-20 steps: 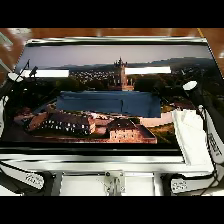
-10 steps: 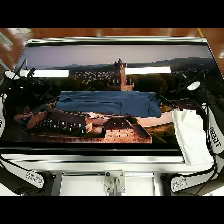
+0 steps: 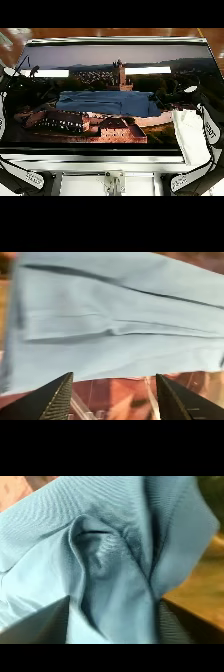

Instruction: Fold the shirts.

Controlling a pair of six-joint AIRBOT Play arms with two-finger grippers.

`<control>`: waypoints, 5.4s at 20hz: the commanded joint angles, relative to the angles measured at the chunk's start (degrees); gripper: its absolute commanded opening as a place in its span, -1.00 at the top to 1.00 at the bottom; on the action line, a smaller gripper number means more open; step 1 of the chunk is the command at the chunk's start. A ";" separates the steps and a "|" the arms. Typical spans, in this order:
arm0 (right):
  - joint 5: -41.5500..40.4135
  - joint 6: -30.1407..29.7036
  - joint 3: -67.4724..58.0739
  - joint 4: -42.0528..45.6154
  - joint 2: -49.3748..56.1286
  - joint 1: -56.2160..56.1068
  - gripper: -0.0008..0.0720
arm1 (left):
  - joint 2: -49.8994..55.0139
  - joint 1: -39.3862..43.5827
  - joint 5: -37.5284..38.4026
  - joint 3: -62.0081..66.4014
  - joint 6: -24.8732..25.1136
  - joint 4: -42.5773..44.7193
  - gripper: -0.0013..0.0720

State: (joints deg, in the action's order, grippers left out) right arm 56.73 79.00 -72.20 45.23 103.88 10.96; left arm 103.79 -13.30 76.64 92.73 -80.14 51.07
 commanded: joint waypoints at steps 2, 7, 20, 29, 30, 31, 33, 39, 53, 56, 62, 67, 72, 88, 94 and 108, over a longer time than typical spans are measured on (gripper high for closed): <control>-0.57 -0.70 0.09 -2.95 1.60 -1.05 0.48 | -0.13 2.64 -0.11 0.09 4.52 -7.56 -0.59; 1.68 -4.70 0.07 -3.10 -8.57 0.17 0.82 | 0.50 7.37 -1.18 0.00 11.98 -15.80 0.83; 23.65 8.37 0.07 -0.94 -40.46 0.17 0.82 | 5.53 40.24 -14.56 -0.26 11.98 -19.96 0.87; 28.11 14.01 0.07 0.52 -49.66 -0.11 0.82 | 12.83 53.40 -21.22 -0.20 17.20 -43.76 0.87; 28.06 13.99 0.07 1.20 -49.46 -0.52 0.82 | 12.00 51.45 -21.46 -0.20 17.77 -43.71 0.87; 27.56 13.99 0.07 2.32 -49.16 -1.57 0.82 | 10.97 48.89 -21.22 -0.20 17.97 -42.93 0.88; 24.52 13.97 0.07 4.22 -47.43 -4.83 0.82 | 7.30 41.53 -19.43 -0.20 17.94 -38.75 0.88; 4.24 13.31 0.07 3.63 -33.42 -21.05 0.82 | -8.76 15.43 -11.87 -0.20 17.31 -33.03 0.88; -14.64 -5.62 0.07 -38.01 -0.94 -37.75 -0.66 | -25.40 1.01 6.32 -0.28 18.62 -30.49 0.87; -4.04 -2.82 0.07 -26.80 -4.81 -32.35 -0.66 | -24.98 1.97 6.34 -0.28 18.62 -28.74 0.87; 24.81 13.27 0.09 21.75 -16.65 -17.18 -0.94 | -24.98 1.05 6.47 -0.28 18.36 -26.43 0.87; 25.75 12.20 10.32 20.50 -19.58 -7.45 -0.94 | -24.98 1.07 6.54 -0.28 18.01 -26.34 0.87; 2.54 7.76 24.22 2.32 -19.52 -9.22 -0.93 | -24.98 1.20 6.51 -0.28 16.37 -26.36 0.87; 6.16 0.31 8.11 -12.61 -31.61 -3.41 0.82 | -24.98 1.66 6.34 -0.26 16.50 -26.40 0.87; 15.17 13.86 -6.27 1.53 -38.82 16.04 0.82 | -24.98 1.66 6.40 -0.26 16.48 -26.40 0.87; 30.25 15.47 -7.04 21.97 -38.82 38.97 0.82 | -24.98 1.68 6.49 -0.26 16.46 -26.40 0.87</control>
State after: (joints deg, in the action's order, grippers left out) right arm 79.72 93.95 -79.29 59.83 65.12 48.53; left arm 78.78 -11.64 83.13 92.44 -63.68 24.64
